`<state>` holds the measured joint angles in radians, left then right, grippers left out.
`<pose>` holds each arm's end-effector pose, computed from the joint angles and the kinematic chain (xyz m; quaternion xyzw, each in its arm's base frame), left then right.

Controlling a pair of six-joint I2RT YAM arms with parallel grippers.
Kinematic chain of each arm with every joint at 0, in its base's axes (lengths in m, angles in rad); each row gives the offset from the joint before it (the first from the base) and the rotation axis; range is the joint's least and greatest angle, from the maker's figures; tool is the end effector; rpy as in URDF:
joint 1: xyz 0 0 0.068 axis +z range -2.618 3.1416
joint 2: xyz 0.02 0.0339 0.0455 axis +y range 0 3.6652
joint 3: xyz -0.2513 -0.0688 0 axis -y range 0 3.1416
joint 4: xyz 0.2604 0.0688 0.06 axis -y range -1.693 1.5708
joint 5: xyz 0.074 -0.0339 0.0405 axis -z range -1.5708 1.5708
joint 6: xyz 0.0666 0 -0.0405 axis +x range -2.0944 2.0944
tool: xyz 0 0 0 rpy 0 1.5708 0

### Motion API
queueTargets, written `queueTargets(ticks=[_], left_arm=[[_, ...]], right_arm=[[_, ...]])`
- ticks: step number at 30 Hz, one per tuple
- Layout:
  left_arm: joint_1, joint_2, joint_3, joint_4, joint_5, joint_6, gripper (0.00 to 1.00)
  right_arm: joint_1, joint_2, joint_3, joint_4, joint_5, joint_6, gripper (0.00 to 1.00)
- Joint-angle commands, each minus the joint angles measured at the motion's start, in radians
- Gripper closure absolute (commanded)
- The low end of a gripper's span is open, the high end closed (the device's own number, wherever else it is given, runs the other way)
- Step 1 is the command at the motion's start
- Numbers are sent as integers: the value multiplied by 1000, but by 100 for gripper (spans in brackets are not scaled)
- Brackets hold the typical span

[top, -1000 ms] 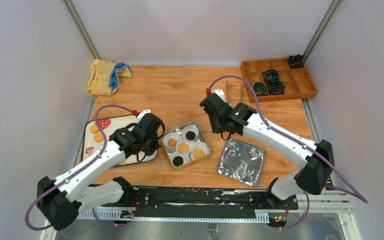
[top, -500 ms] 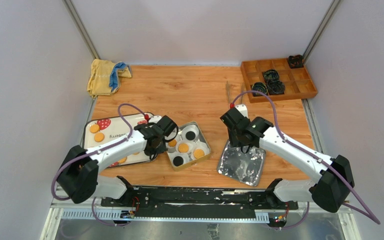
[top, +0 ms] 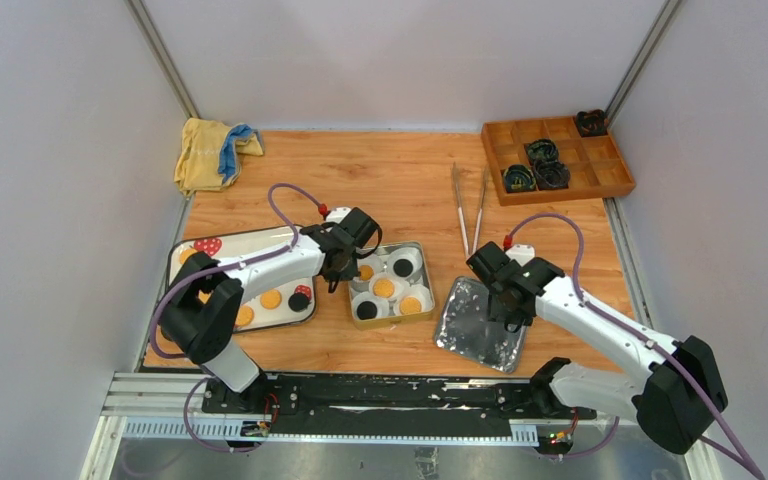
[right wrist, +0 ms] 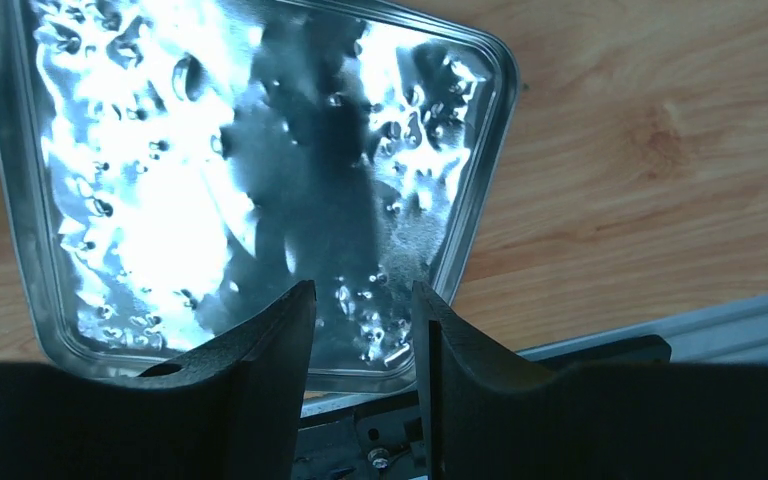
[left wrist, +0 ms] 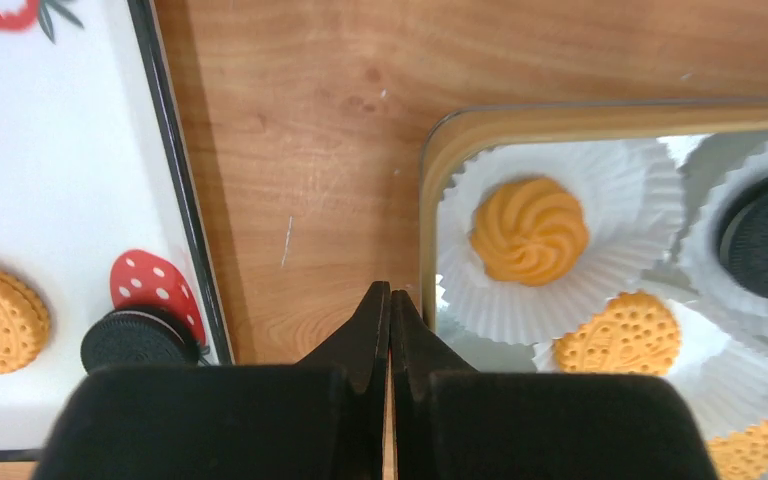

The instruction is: Pack the cookies

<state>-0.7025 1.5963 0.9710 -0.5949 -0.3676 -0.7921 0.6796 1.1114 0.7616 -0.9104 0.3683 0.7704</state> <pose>0.2593 -0.1881 0.1331 -0.0752 0.9657 0.0155 0.2481 0.1826 0.1167 0.1763 0.0724 0.9690 -0.0346 0.2338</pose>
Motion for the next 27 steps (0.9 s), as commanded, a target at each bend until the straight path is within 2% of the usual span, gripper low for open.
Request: queueTargets(ticks=[1, 4, 9, 16, 21, 27], left_arm=[[-2, -29, 42, -21, -69, 18, 100], [-3, -118, 20, -68, -120, 24, 100], [-5, -270, -18, -70, -103, 73, 100], [-5, -356, -13, -69, -68, 106, 100], [-5, -377, -17, -69, -78, 121, 100], [-5, -370, -26, -68, -74, 118, 100]], right_arm=[[-53, -38, -45, -106, 37, 146, 55], [-101, -53, -69, -143, 36, 182, 55], [-150, -72, -147, -125, -16, 226, 56], [-199, -39, -224, -16, -109, 239, 59], [-218, -33, -249, 59, -139, 234, 72], [-238, -72, -217, 33, -96, 236, 99]])
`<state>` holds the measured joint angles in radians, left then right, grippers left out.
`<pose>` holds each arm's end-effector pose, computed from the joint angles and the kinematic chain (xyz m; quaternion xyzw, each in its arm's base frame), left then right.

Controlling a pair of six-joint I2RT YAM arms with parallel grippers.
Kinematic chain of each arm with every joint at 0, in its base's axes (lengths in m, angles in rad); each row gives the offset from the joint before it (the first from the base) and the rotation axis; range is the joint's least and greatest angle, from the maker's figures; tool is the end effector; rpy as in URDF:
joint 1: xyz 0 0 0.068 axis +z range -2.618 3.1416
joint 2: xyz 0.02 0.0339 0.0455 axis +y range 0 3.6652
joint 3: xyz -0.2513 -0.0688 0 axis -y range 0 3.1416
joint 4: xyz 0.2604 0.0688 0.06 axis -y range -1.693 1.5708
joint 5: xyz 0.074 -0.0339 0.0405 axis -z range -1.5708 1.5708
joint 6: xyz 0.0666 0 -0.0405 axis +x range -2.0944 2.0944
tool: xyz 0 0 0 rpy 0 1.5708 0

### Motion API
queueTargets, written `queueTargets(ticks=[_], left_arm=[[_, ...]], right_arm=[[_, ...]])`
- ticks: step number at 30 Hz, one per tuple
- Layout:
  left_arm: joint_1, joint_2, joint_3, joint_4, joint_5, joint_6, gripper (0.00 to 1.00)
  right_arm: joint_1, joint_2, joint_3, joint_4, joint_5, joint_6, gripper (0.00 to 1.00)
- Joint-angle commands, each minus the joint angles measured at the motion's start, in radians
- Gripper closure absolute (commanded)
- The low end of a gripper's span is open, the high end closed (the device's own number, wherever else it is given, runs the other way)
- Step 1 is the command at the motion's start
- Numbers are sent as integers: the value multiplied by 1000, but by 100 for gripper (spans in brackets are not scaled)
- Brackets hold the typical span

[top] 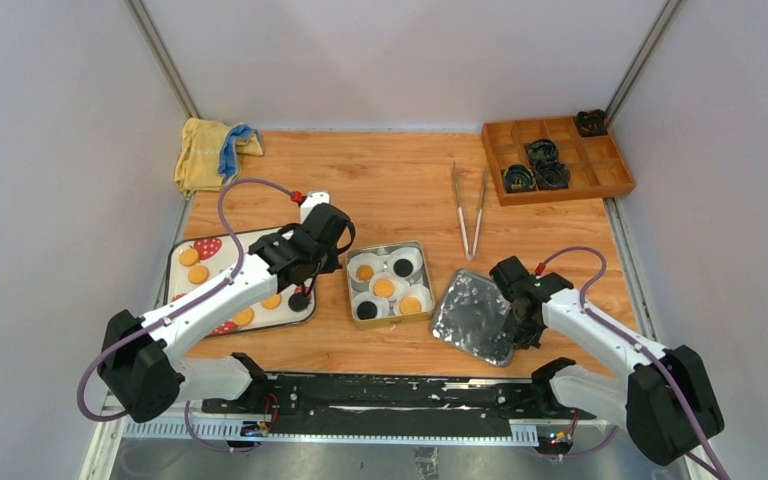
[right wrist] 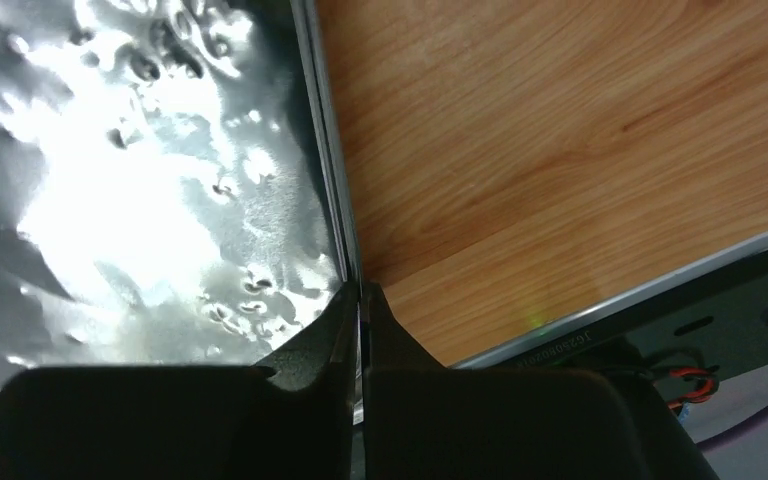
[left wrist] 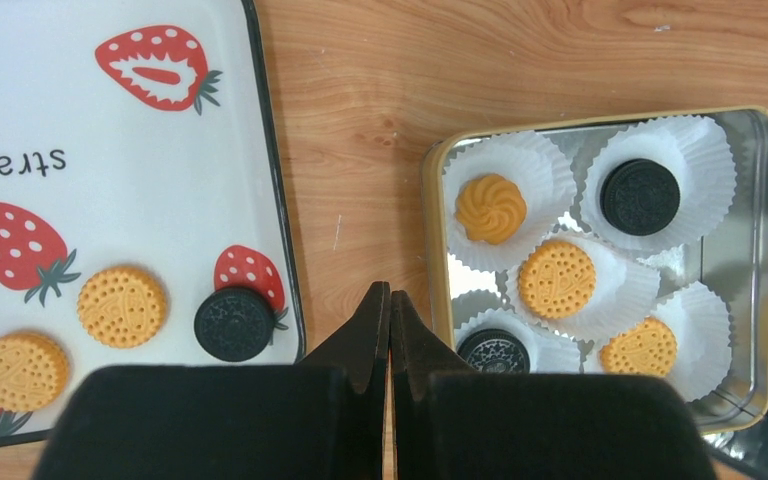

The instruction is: Pack the cookies

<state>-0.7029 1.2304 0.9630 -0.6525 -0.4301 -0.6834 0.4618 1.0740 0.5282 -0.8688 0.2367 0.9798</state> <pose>0.2351 -0.1628 0.2324 -0.0592 0.9263 -0.0441 0.3695 0.1641 0.0642 0.1135 0.2625 0.9546 -0.0373 0.1359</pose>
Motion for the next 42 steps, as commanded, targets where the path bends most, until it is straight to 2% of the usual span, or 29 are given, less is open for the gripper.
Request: queueTargets(ticks=[1, 5, 9, 14, 22, 27, 30, 34, 42], left_arm=[[-4, -3, -19, -11, -9, 10, 100], [-4, -1, -11, -10, -10, 15, 100], [-4, 6, 17, -5, 9, 35, 100], [-4, 11, 58, 31, 67, 93, 99], [-4, -15, 77, 193, 204, 143, 84], [13, 12, 74, 349, 309, 189, 75], [69, 27, 10, 518, 467, 170, 67], [173, 76, -89, 798, 724, 64, 55], [183, 164, -92, 872, 829, 62, 50]], right_arm=[[-20, -55, 30, -29, 51, 29, 100], [-19, -135, 101, -122, 99, 33, 100], [-19, -198, 199, -175, 68, 8, 100], [-19, -200, 339, -236, 32, -45, 100], [-19, -193, 531, -292, 77, -144, 100], [-18, -160, 542, -147, -40, -235, 100], [-20, -130, 549, -62, -123, -287, 100], [-19, -101, 570, 24, -195, -355, 100], [-19, -63, 564, 186, -321, -428, 100]])
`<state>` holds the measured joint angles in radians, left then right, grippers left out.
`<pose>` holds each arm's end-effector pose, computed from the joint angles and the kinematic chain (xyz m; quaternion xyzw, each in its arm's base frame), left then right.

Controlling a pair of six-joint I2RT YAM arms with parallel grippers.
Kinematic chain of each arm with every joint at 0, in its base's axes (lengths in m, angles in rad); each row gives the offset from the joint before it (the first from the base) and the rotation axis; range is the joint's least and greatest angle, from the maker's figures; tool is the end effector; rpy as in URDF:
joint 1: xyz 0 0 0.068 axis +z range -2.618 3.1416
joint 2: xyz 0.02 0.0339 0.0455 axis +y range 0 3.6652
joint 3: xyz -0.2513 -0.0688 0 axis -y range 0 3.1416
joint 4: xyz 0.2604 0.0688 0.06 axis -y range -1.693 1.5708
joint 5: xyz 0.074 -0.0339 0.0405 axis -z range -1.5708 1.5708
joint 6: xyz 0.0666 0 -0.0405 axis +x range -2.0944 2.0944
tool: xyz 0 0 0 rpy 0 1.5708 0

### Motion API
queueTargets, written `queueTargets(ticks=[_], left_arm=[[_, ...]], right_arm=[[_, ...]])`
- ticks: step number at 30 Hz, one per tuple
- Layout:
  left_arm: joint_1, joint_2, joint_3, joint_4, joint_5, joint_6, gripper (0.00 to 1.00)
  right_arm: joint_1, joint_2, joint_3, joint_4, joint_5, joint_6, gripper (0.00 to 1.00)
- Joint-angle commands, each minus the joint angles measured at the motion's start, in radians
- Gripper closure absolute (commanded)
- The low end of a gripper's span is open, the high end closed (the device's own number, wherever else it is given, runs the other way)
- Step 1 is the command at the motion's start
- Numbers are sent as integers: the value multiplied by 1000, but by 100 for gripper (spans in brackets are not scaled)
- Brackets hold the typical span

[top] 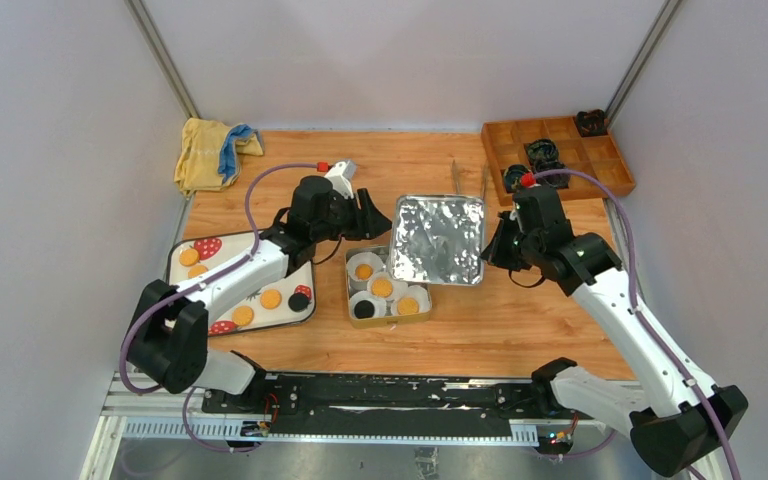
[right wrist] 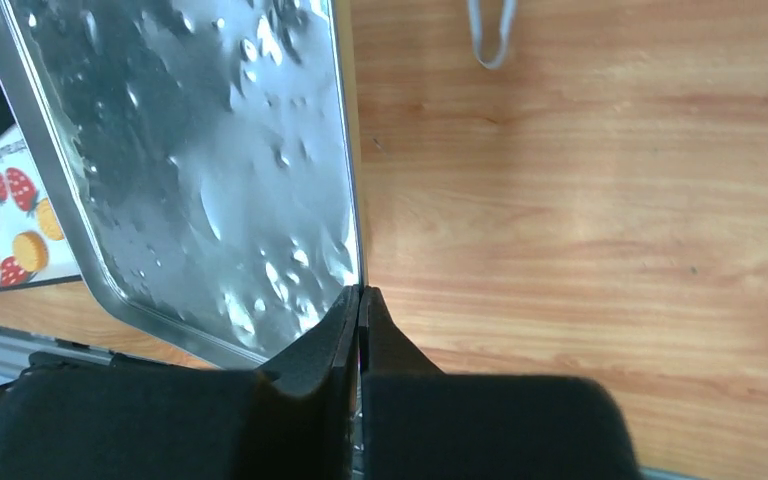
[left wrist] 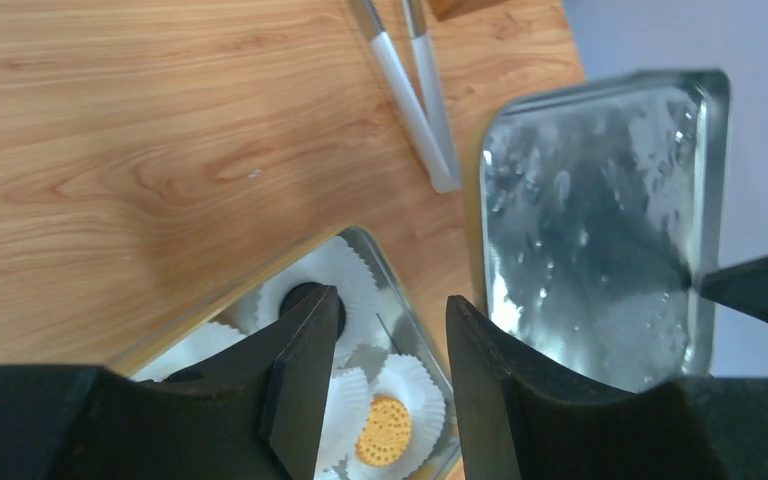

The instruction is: Pack the cookies

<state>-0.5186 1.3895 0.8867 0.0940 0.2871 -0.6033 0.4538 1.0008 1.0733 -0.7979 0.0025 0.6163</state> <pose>0.3018 -0.1940 0.2330 0.0434 0.8299 -0.3902 0.3963 0.2202 0.1072 0.3105 0.0745 0.9089 0.2082 0.3535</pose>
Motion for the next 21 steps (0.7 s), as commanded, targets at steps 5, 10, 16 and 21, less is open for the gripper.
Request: queueTargets(ticks=[5, 10, 16, 21], left_arm=[[-1, 5, -33, 160, 137, -43, 49], [0, -36, -65, 171, 127, -56, 49], [54, -117, -143, 144, 56, -66, 49], [102, -105, -151, 134, 84, -67, 48]], right_arm=[[-12, 49, -2, 184, -130, -75, 100], [-12, 68, -23, 221, -98, -81, 100], [-27, 23, -18, 212, 46, -101, 100], [-40, 27, -8, 205, 53, -118, 100]])
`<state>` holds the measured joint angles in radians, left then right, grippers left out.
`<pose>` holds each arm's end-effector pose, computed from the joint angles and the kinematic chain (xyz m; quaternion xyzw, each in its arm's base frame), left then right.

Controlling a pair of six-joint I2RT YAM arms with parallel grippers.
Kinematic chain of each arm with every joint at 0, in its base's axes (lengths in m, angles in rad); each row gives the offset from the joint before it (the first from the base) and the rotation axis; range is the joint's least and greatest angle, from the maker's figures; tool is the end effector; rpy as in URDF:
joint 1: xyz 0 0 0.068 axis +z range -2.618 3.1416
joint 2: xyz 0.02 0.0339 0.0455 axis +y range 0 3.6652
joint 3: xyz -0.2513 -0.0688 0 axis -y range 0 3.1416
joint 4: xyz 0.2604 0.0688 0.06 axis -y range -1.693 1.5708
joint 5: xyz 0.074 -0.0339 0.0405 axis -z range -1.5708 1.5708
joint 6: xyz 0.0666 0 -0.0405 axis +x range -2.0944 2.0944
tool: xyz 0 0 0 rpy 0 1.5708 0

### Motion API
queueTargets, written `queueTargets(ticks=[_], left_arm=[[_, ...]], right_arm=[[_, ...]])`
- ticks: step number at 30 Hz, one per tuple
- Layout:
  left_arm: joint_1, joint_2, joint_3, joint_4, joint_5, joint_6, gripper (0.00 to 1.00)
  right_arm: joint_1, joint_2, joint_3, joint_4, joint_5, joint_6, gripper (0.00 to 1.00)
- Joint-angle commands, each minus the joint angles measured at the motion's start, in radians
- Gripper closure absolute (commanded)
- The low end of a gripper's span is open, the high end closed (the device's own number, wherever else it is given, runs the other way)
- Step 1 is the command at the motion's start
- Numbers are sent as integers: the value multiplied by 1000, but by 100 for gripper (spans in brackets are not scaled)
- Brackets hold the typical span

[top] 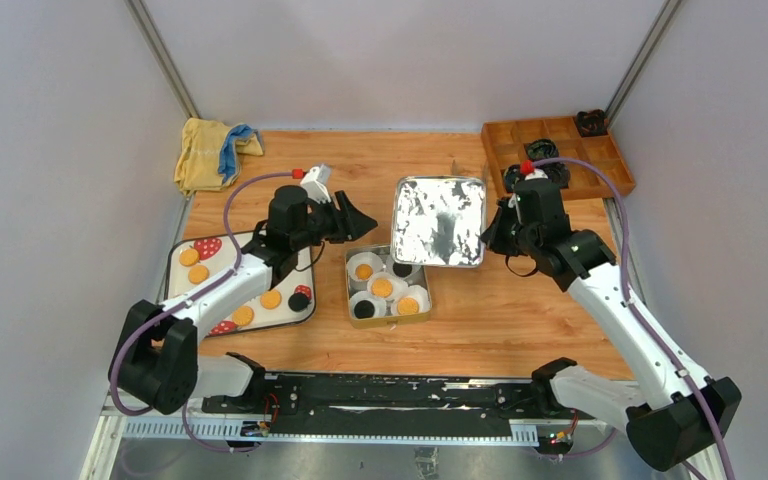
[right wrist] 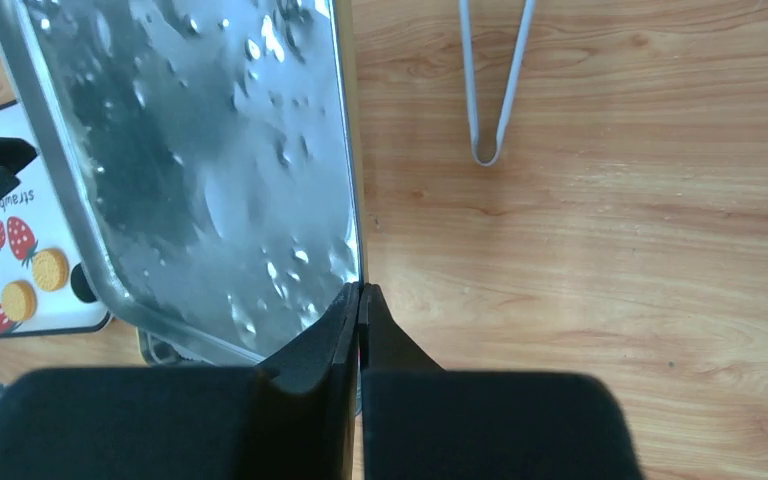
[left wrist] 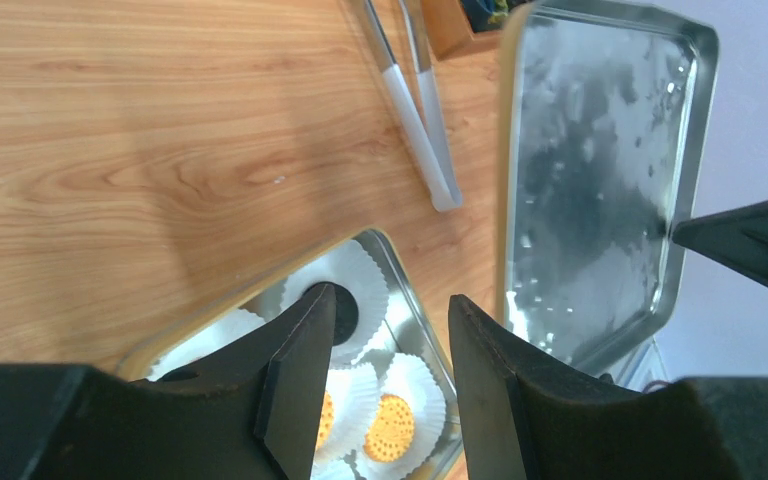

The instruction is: Pack the cookies

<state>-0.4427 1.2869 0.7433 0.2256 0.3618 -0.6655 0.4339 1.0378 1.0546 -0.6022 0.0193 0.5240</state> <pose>0.2908 -0.1639 0.2288 0.0162 0.8037 -0.4274 0.4137 0.2445 0.1119 0.3166 0.0442 0.8799 0.2104 0.4237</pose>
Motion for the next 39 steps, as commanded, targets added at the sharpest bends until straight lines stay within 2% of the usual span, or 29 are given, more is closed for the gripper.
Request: queueTargets(ticks=[1, 10, 19, 34, 36, 39], left_arm=[[25, 4, -3, 3, 18, -6, 48], [25, 49, 28, 3, 50, 0, 48], [25, -3, 36, 17, 82, -6, 48], [25, 42, 69, 17, 92, 12, 48], [25, 51, 79, 17, 104, 8, 50], [25, 61, 94, 23, 122, -1, 63]], right_arm=[[-20, -5, 7, 14, 25, -24, 100], [-21, 55, -4, 73, -68, -15, 100], [-21, 135, -25, 146, -134, -5, 100], [-21, 172, -26, 222, -277, 16, 100], [-21, 199, -34, 236, -304, 22, 100], [-20, 232, -34, 245, -322, 22, 100]])
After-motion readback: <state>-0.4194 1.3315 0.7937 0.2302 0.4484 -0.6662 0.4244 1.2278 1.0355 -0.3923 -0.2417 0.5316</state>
